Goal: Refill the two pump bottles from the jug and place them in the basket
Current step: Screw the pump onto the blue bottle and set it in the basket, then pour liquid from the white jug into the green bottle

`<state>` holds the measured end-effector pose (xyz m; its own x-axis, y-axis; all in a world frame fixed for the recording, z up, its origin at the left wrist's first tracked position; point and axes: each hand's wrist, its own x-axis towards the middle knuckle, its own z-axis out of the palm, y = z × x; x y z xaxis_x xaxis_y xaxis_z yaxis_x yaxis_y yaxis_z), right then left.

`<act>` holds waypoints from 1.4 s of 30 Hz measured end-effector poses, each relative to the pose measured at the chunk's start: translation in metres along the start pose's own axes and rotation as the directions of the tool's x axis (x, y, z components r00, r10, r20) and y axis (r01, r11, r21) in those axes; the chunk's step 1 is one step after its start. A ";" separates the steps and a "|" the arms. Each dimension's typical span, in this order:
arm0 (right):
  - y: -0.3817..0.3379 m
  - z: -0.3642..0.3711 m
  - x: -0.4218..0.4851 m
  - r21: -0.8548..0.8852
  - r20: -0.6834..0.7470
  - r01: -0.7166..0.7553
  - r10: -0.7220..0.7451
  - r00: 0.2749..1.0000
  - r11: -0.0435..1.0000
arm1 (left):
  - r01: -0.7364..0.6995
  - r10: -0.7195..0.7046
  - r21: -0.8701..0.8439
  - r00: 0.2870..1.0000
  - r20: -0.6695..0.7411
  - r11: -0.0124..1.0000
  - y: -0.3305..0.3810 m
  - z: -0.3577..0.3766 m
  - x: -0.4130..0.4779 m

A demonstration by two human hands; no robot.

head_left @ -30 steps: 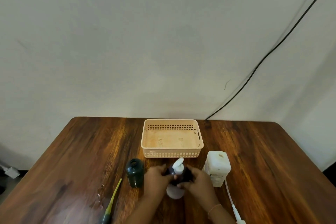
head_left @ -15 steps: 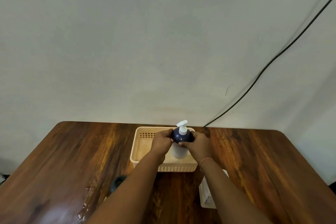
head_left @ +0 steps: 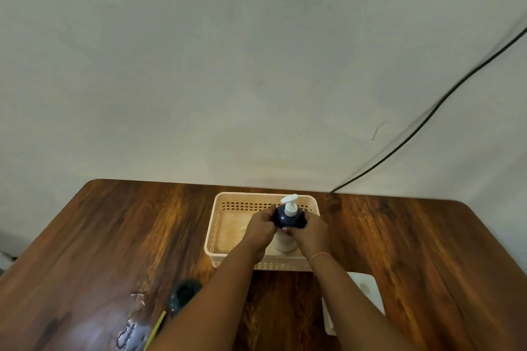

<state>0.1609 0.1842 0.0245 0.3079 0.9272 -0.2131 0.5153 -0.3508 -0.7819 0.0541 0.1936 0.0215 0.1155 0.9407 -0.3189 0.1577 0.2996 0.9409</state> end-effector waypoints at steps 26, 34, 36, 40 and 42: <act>0.107 0.043 -0.207 -0.257 0.201 -0.010 0.064 0.978 0.966 | 0.212 -0.183 0.170 0.968 -0.172 0.962 -0.120 -0.011 -0.211; 0.073 0.054 -0.218 -0.215 0.210 0.093 -0.047 0.977 0.972 | 0.248 -0.187 0.149 0.924 -0.332 0.957 -0.108 -0.041 -0.223; 0.054 0.062 -0.217 -0.134 0.252 0.126 -0.089 0.964 0.983 | 0.258 -0.194 0.078 0.866 -0.461 0.963 -0.106 -0.057 -0.220; 0.017 0.082 -0.215 0.025 0.361 0.082 -0.085 0.929 0.996 | 0.175 -0.110 0.077 0.846 -0.521 0.982 -0.105 -0.088 -0.207; 0.004 0.090 -0.213 0.099 0.404 0.033 -0.071 0.912 0.995 | 0.123 -0.066 0.096 0.887 -0.457 0.988 -0.103 -0.104 -0.203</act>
<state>0.0252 -0.0026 0.0143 -0.0788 0.9234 -0.3756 0.4433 -0.3050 -0.8429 -0.0876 -0.0112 0.0014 -0.3566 0.8871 -0.2931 0.2640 0.3966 0.8792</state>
